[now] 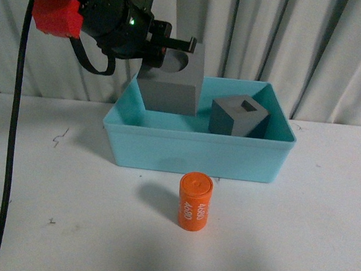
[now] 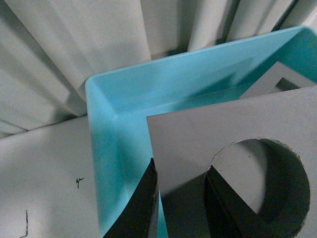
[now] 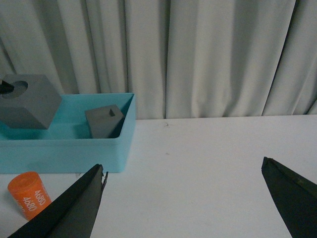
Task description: Place gray and orange parts in blue box
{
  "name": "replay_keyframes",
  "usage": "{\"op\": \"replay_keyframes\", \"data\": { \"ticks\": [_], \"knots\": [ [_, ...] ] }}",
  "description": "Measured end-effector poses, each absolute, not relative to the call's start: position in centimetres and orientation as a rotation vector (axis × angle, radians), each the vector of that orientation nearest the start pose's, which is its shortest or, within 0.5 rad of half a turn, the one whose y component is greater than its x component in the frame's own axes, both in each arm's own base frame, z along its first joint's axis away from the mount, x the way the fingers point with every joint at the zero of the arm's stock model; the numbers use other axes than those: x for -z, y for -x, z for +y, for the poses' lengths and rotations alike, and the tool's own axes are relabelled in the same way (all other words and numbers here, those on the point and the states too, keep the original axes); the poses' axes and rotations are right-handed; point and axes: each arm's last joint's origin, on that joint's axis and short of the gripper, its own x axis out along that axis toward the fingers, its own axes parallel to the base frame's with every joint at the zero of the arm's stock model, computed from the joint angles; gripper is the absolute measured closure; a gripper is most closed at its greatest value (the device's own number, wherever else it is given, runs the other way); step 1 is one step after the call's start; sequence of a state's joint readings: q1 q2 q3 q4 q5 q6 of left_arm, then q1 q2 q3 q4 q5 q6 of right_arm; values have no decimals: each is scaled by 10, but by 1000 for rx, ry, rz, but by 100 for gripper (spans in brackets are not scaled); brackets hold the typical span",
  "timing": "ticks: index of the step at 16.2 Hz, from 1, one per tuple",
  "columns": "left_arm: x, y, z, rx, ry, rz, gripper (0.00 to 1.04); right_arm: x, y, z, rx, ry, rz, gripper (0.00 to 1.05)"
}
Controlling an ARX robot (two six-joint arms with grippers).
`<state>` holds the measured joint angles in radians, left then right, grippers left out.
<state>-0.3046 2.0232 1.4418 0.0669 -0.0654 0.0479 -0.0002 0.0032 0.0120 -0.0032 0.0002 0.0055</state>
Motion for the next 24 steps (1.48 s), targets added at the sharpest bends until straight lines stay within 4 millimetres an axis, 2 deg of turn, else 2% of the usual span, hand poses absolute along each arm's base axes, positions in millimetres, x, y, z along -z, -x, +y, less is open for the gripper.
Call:
{"op": "replay_keyframes", "data": {
  "ticks": [6, 10, 11, 14, 16, 17, 19, 20, 21, 22, 24],
  "knots": [
    [-170, -457, -124, 192, -189, 552, 84, -167, -97, 0, 0, -6, -5, 6],
    [-169, -464, -124, 180, -190, 545, 84, -167, -97, 0, 0, -6, -5, 6],
    [-168, -464, -124, 177, -191, 551, 77, -167, -97, 0, 0, -6, -5, 6],
    [-167, -463, -121, 179, -169, 569, 44, -167, -97, 0, 0, -6, -5, 6],
    [-173, -448, -111, 194, -100, 619, 22, -167, -97, 0, 0, -6, -5, 6],
    [-190, -432, -100, 216, -24, 618, 8, -167, -97, 0, 0, -6, -5, 6],
    [-236, -384, -69, 268, 121, 586, 7, -167, -97, 0, 0, -6, -5, 6],
    [-253, -352, -50, 289, 176, 583, 7, -167, -97, 0, 0, -6, -6, 6],
    [-260, -311, -27, 296, 220, 603, 7, -167, -97, 0, 0, -6, -5, 6],
    [-255, -276, -7, 275, 252, 634, 7, -167, -97, 0, 0, -6, -5, 6],
    [-231, -211, 31, 137, 332, 721, 7, -167, -97, 0, 0, -6, -5, 6]
  ]
}}
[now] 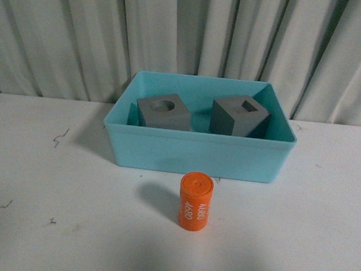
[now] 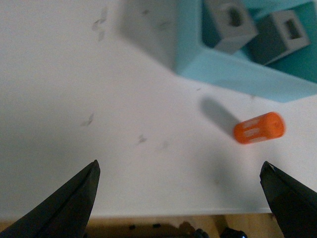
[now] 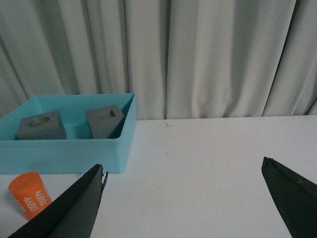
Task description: Place gray and orange parts in blue box
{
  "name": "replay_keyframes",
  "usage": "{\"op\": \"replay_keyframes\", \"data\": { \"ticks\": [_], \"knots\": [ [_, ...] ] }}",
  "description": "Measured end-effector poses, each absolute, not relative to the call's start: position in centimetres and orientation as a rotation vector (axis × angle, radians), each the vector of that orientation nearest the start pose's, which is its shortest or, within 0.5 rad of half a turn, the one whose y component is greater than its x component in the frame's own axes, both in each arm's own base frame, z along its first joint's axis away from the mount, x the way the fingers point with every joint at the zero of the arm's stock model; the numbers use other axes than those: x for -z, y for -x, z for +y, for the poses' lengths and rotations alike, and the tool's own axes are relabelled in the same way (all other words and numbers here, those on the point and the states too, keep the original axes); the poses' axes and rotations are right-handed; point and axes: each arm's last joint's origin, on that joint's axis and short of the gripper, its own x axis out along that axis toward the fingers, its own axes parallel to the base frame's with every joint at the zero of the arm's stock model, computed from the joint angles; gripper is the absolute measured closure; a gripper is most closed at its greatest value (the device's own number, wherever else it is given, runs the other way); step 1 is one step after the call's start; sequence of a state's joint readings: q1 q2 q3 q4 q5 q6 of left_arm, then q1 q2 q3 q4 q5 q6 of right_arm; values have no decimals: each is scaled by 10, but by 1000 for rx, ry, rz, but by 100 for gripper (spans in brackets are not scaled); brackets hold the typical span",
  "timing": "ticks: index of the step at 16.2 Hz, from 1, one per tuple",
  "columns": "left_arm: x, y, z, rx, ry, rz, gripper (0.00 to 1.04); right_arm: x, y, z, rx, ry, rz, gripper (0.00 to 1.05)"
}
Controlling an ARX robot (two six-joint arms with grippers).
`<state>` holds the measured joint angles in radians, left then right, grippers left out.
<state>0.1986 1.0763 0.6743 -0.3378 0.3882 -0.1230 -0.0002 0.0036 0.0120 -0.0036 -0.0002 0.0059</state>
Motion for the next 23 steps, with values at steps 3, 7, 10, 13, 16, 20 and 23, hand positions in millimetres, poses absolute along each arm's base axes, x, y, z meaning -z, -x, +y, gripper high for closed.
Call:
{"op": "replay_keyframes", "data": {
  "ticks": [3, 7, 10, 13, 16, 20, 23],
  "knots": [
    [-197, -142, 67, -78, 401, 606, 11, -167, -97, 0, 0, -6, -5, 6],
    [-193, -114, 33, 8, 14, -10, 58, -167, -97, 0, 0, -6, -5, 6],
    [-179, -111, 21, 3, 23, 19, 93, -167, -97, 0, 0, -6, -4, 6],
    [-179, -108, 13, 3, 14, -4, 103, -167, -97, 0, 0, -6, -5, 6],
    [-167, -98, -2, 29, 14, -8, 103, -167, -97, 0, 0, -6, -4, 6],
    [-166, -97, 0, -2, 13, -1, 103, -167, -97, 0, 0, -5, -5, 6],
    [-166, -97, 0, -1, 13, -1, 103, -167, -97, 0, 0, -5, -5, 6]
  ]
}}
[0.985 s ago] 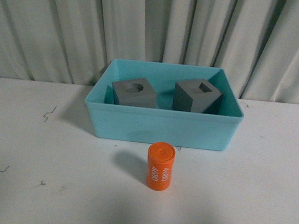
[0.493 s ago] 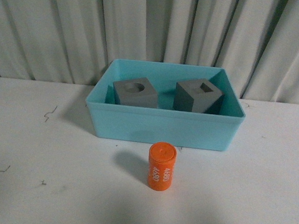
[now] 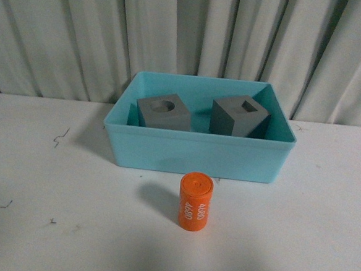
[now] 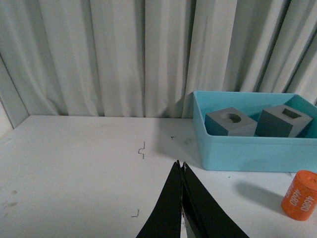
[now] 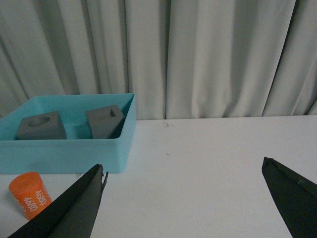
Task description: Place gray and orange parts in blue box
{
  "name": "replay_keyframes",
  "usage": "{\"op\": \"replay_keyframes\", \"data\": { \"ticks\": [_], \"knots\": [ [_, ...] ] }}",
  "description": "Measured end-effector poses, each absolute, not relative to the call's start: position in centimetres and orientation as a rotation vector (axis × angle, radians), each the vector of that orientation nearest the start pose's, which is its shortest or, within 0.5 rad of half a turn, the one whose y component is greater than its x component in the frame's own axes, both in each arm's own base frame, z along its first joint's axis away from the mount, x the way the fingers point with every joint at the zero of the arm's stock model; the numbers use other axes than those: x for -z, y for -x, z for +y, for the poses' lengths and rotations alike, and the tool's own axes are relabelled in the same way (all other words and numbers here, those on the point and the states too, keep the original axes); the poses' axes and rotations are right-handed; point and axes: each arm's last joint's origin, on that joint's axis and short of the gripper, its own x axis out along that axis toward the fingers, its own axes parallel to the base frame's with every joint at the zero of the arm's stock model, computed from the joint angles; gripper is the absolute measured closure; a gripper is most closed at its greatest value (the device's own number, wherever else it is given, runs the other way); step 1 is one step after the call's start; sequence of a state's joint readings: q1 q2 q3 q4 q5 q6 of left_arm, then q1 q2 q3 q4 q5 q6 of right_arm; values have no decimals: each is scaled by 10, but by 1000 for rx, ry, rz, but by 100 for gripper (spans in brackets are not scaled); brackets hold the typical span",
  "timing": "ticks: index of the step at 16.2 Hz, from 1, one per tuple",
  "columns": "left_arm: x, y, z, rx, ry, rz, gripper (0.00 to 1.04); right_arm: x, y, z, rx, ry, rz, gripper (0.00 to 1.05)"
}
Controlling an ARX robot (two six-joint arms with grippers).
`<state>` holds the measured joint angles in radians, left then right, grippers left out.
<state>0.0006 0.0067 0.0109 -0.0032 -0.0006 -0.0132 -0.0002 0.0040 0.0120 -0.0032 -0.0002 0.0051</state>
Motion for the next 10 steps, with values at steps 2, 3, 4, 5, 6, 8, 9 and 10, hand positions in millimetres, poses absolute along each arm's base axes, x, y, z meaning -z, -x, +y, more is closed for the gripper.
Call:
{"op": "replay_keyframes", "data": {
  "ticks": [2, 3, 4, 5, 6, 8, 9, 10],
  "knots": [
    [-166, -97, 0, -1, 13, -1, 103, -167, -97, 0, 0, -5, -5, 6],
    [-166, -97, 0, -1, 13, -1, 103, -167, -97, 0, 0, -5, -5, 6],
    [-166, -97, 0, -1, 14, -1, 95, -167, -97, 0, 0, -5, -5, 6],
    [-166, -97, 0, -1, 14, -1, 83, -167, -97, 0, 0, -5, -5, 6],
    [-166, -97, 0, -1, 14, -1, 71, -167, -97, 0, 0, -5, -5, 6],
    [-166, -97, 0, -1, 14, -1, 46, -167, -97, 0, 0, -5, -5, 6],
    [-166, -97, 0, -1, 14, -1, 35, -167, -97, 0, 0, -5, -5, 6],
    [-166, -97, 0, -1, 14, -1, 22, -167, -97, 0, 0, -5, -5, 6]
  ]
}}
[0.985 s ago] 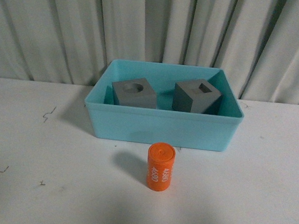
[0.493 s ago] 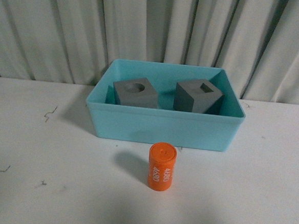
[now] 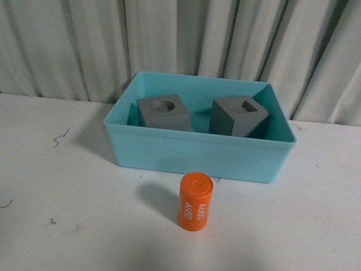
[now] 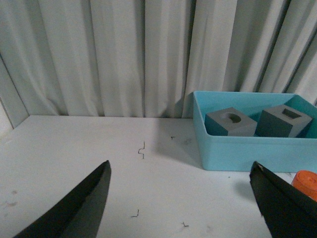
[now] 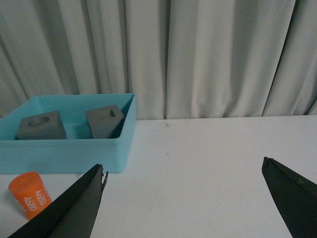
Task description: Place gray and orange parts in blue box
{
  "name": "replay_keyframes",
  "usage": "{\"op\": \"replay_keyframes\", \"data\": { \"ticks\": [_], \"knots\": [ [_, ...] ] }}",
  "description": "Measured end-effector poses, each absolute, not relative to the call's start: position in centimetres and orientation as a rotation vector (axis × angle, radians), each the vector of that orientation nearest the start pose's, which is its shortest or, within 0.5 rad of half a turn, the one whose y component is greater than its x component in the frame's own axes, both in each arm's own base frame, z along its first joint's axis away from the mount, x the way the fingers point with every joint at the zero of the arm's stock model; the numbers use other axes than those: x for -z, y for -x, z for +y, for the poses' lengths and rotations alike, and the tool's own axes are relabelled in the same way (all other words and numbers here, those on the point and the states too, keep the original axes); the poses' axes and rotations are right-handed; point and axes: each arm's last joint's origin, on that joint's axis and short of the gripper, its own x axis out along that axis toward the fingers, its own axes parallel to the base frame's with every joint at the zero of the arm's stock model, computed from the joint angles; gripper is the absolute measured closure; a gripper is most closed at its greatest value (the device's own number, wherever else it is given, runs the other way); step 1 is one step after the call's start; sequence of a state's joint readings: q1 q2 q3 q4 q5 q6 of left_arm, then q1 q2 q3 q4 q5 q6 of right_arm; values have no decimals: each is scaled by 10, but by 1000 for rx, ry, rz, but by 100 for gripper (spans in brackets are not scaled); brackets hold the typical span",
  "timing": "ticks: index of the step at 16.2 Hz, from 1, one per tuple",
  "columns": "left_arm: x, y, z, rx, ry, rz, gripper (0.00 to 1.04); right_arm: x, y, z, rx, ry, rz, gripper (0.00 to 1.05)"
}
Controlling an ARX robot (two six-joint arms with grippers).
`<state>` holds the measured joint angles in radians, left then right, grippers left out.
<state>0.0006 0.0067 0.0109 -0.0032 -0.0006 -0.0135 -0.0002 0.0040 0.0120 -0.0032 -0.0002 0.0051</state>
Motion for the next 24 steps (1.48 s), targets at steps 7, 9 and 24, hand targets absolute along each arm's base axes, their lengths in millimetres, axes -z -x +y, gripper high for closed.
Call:
{"op": "replay_keyframes", "data": {
  "ticks": [7, 9, 24],
  "knots": [
    [-166, -97, 0, -1, 11, -1, 7, -225, -204, -79, 10, 127, 305, 6],
    [-166, -97, 0, -1, 11, -1, 7, -180, -233, -52, -394, 177, 535, 6],
    [-166, -97, 0, -1, 11, -1, 7, -113, -333, 101, -1031, 394, 526, 6]
  ]
}}
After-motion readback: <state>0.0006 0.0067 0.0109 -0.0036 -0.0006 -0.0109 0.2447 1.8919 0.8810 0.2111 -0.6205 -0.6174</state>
